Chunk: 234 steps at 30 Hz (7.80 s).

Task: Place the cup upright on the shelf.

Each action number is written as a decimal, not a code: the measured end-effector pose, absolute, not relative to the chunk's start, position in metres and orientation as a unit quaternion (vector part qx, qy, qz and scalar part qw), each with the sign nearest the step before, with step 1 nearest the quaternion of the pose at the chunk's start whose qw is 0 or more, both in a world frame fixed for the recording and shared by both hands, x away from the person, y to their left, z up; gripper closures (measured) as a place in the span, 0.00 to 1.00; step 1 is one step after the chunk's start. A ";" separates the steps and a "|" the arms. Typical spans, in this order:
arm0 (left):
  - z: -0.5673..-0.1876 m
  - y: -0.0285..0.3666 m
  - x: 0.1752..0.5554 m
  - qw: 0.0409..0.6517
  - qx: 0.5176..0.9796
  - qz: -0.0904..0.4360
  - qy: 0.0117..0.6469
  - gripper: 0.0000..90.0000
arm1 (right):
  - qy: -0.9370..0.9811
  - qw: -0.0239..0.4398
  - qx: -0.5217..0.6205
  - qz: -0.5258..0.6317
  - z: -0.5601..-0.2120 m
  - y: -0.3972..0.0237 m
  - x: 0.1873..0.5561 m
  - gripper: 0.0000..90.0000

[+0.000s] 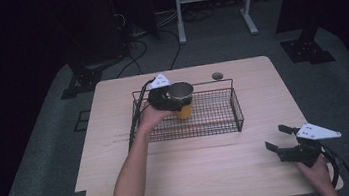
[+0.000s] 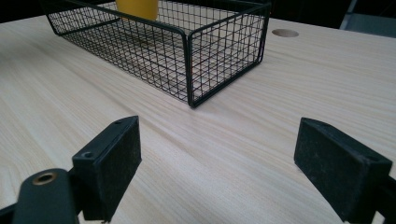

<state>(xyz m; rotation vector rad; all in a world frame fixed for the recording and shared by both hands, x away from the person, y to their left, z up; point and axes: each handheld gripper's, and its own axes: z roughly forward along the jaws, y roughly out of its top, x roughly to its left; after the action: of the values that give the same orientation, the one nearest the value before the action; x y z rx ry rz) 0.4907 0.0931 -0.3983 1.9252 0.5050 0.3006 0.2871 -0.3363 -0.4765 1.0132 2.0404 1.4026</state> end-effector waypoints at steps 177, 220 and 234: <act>-0.393 0.084 0.388 0.547 0.825 0.103 0.096 0.01 | 0.744 0.233 0.369 0.507 -0.477 -0.336 0.285 0.15; -0.420 0.103 0.352 0.556 0.818 0.096 0.108 0.01 | 0.744 0.233 0.369 0.505 -0.477 -0.335 0.285 0.15; -0.426 0.109 0.341 0.557 0.817 0.098 0.111 0.01 | 0.745 0.233 0.369 0.505 -0.477 -0.335 0.285 0.15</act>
<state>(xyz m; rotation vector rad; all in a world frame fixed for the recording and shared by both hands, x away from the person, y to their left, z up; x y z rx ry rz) 0.3413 0.1089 -0.4257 1.9286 0.2618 0.2309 0.2849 -0.3348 -0.4768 1.0136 2.0449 1.3861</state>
